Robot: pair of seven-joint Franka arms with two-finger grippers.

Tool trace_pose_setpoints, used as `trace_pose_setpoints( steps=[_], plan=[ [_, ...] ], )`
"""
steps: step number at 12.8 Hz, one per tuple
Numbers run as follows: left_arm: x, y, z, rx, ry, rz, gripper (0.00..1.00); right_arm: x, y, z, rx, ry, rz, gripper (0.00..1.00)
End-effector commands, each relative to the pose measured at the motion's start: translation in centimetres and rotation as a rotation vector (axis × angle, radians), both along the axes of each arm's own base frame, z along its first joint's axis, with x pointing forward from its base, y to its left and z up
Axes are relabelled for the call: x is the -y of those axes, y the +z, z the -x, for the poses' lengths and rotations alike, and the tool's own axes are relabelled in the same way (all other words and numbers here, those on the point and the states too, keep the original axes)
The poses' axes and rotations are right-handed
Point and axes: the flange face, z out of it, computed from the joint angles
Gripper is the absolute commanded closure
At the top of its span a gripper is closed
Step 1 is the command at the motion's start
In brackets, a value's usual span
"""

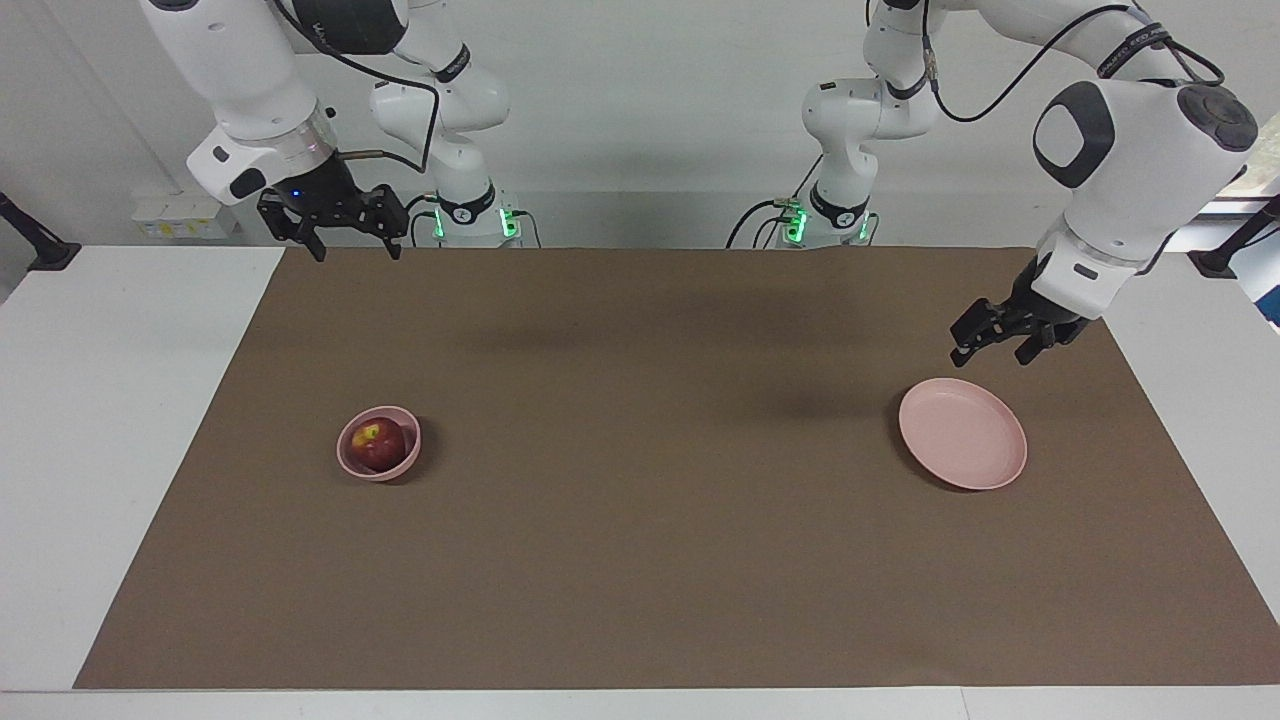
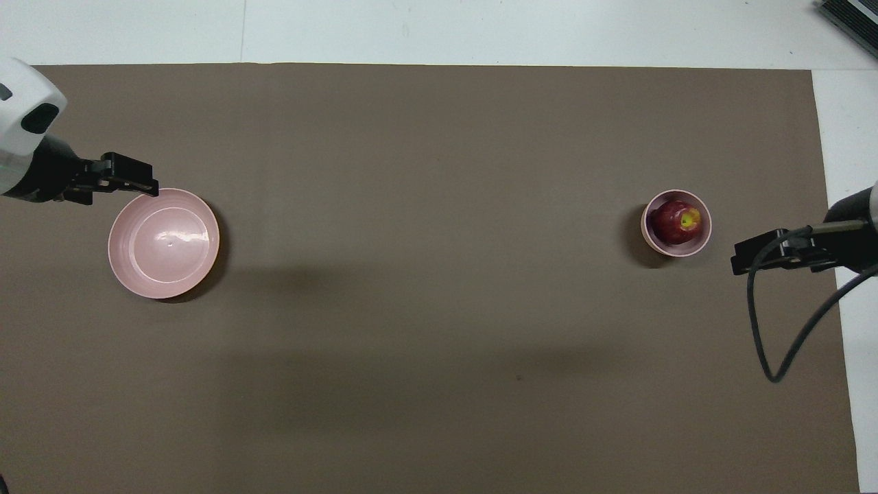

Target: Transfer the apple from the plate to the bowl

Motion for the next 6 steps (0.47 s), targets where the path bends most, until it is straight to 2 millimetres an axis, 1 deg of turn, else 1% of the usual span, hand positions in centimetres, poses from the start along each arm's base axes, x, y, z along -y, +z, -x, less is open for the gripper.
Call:
trace_pose_setpoints(
  steps=[1, 3, 4, 5, 6],
  plan=[
    [-0.6, 3.2, 2.4, 0.000, -0.082, -0.066, 0.00, 1.0, 1.0, 0.3, -0.003, 0.021, 0.005, 0.00],
    [-0.9, 5.0, 3.4, 0.004, -0.123, -0.071, 0.00, 1.0, 0.9, 0.4, -0.019, 0.027, -0.002, 0.00],
    [-1.0, 6.1, 4.1, -0.008, -0.125, -0.075, 0.00, 1.5, 0.9, 0.4, -0.020, 0.024, 0.005, 0.00],
    [-1.1, 7.2, 4.6, -0.024, -0.130, -0.093, 0.00, 3.2, 0.9, 0.5, -0.019, 0.007, -0.014, 0.00],
    [-0.9, 8.6, 4.9, -0.048, -0.136, -0.112, 0.00, 2.9, 0.9, 0.5, -0.023, 0.048, -0.016, 0.00]
  ],
)
